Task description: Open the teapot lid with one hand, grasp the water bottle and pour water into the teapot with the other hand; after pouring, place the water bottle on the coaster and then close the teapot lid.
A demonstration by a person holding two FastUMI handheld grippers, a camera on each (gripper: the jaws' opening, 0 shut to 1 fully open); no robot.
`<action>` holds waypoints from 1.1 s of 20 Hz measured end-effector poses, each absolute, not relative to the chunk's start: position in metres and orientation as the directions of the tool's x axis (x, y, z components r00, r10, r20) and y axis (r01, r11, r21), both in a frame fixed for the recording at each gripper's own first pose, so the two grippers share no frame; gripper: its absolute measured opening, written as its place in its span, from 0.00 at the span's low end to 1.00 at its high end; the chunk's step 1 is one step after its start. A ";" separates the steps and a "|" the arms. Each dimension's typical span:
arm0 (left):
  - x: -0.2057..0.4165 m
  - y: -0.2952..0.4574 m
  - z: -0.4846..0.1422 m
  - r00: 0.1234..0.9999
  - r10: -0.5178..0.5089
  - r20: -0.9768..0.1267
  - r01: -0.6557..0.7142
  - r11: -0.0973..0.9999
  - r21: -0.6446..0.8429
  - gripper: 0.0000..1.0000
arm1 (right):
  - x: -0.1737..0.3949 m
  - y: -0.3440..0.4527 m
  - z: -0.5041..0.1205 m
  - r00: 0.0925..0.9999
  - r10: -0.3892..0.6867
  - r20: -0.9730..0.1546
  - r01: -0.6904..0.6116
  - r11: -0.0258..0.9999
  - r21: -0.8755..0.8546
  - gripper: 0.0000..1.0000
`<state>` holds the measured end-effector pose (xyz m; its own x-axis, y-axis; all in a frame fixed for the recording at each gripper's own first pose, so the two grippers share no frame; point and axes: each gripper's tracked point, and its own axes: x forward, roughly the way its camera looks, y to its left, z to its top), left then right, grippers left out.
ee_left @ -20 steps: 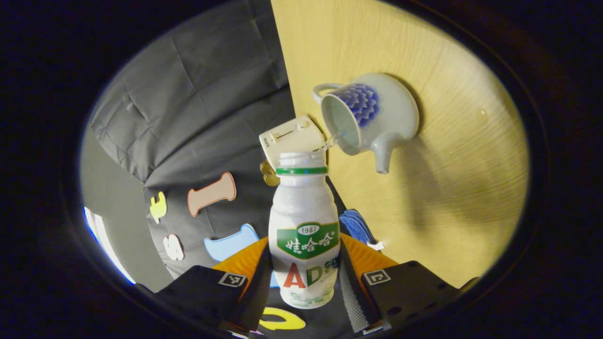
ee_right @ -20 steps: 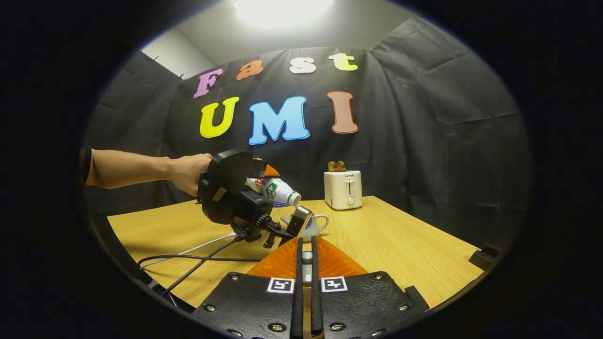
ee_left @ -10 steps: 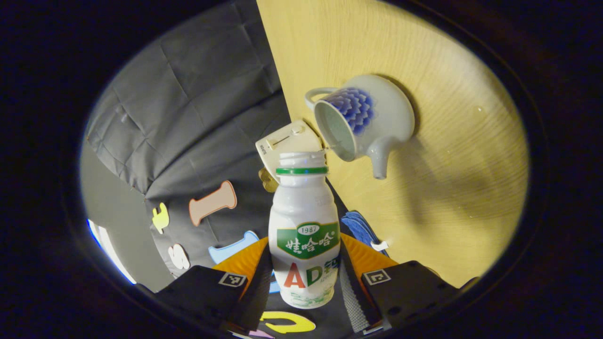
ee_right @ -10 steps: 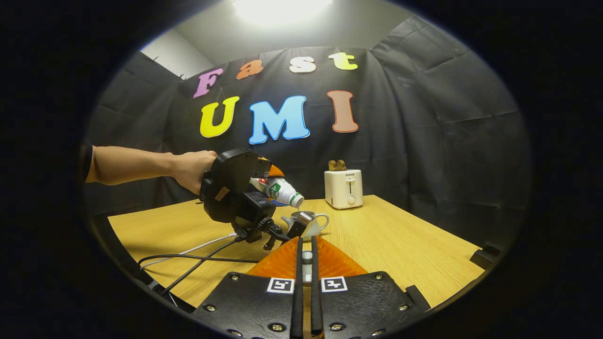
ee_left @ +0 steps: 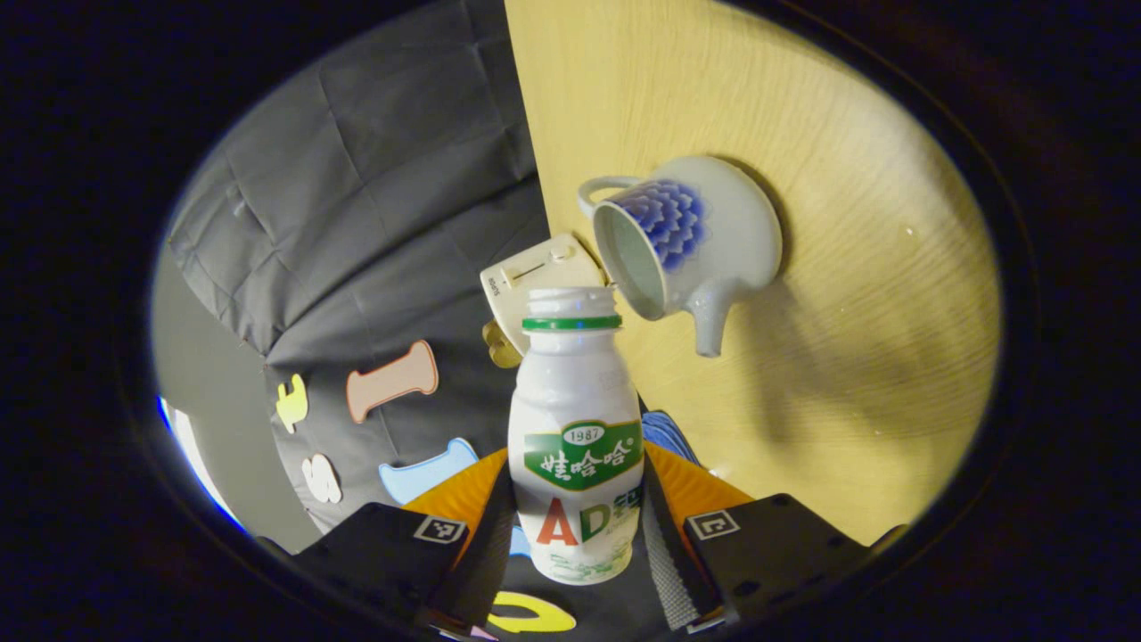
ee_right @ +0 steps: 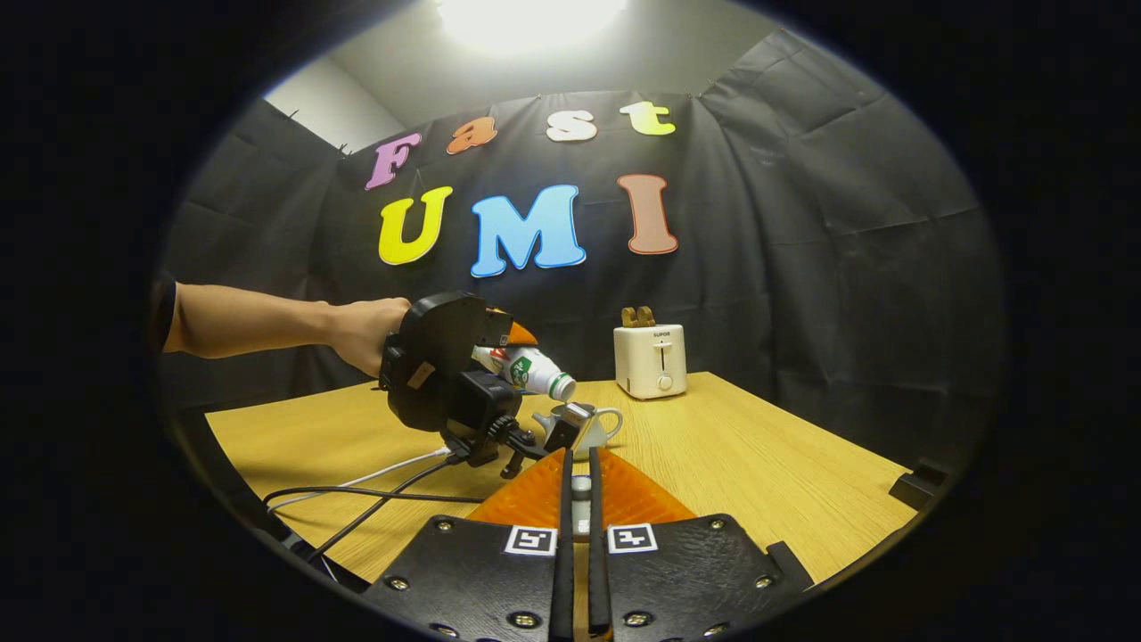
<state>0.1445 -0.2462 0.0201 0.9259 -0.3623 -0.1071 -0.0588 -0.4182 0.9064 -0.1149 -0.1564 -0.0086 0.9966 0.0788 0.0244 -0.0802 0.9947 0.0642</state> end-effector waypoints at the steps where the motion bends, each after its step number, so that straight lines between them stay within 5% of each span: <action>1: 0.145 -0.246 0.019 0.925 -0.364 -0.110 -0.052 -0.409 0.911 0.80 | -0.115 -0.156 -0.010 0.997 0.080 0.019 -0.082 0.995 0.066 0.06; 2: 0.145 -0.245 0.017 0.923 -0.365 -0.118 -0.039 -0.394 0.918 0.70 | -0.115 -0.157 -0.011 0.997 0.080 0.016 -0.081 0.994 0.068 0.06; 3: 0.145 -0.243 0.014 0.922 -0.364 -0.130 -0.019 -0.378 0.926 0.80 | -0.115 -0.158 -0.010 0.997 0.080 0.015 -0.080 0.994 0.070 0.06; 11: 0.147 -0.235 -0.005 0.911 -0.378 -0.166 0.089 -0.211 0.973 0.80 | -0.111 -0.148 -0.015 0.995 0.095 -0.005 -0.095 0.993 0.067 0.06; 22: 0.149 -0.179 0.005 0.927 -0.373 -0.037 0.201 0.409 0.890 0.75 | -0.067 -0.127 0.045 0.987 0.142 0.075 -0.146 0.989 0.039 0.06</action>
